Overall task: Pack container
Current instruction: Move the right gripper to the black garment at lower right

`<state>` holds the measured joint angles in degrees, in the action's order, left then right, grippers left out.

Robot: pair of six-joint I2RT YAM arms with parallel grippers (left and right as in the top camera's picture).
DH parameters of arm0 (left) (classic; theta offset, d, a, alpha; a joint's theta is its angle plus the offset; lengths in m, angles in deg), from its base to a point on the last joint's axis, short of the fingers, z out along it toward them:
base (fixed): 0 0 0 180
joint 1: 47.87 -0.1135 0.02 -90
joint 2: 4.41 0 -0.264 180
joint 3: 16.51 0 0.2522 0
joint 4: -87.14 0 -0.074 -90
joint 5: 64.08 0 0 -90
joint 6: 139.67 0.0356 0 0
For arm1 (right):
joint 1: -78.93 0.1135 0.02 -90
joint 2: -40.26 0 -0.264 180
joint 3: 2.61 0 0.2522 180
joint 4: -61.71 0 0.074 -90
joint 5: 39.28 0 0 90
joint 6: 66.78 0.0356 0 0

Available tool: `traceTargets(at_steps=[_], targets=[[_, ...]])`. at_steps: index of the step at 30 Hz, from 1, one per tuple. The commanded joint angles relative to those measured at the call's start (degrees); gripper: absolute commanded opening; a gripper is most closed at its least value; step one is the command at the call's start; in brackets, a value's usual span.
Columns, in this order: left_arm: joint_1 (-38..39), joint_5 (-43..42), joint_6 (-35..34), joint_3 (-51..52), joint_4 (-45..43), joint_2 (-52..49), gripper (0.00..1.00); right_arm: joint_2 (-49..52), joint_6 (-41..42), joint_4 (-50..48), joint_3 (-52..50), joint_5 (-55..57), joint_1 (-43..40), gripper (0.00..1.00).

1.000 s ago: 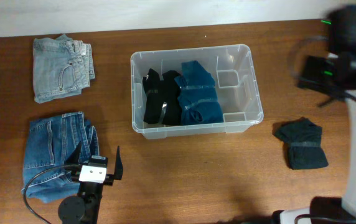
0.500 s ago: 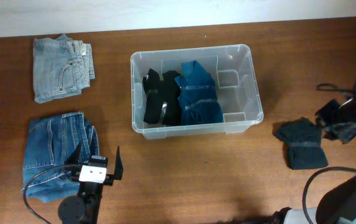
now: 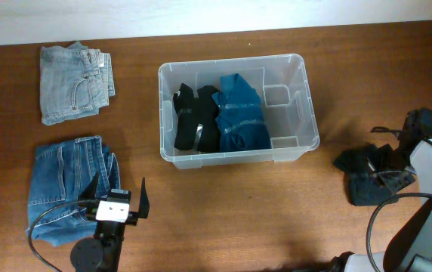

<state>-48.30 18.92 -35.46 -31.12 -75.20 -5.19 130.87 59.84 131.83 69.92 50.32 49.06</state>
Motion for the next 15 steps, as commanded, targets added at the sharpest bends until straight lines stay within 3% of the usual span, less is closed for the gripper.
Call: traceTargets(at_steps=[1,15], targets=[[-0.22,0.42,0.85,0.35,0.07,0.44,0.99,0.66,2.93,-0.59,-2.08,3.5,-0.22,0.04],[-0.22,0.42,0.85,0.35,0.07,0.44,0.99,4.68,3.39,-7.82,-4.79,3.67,-0.22,0.04]])
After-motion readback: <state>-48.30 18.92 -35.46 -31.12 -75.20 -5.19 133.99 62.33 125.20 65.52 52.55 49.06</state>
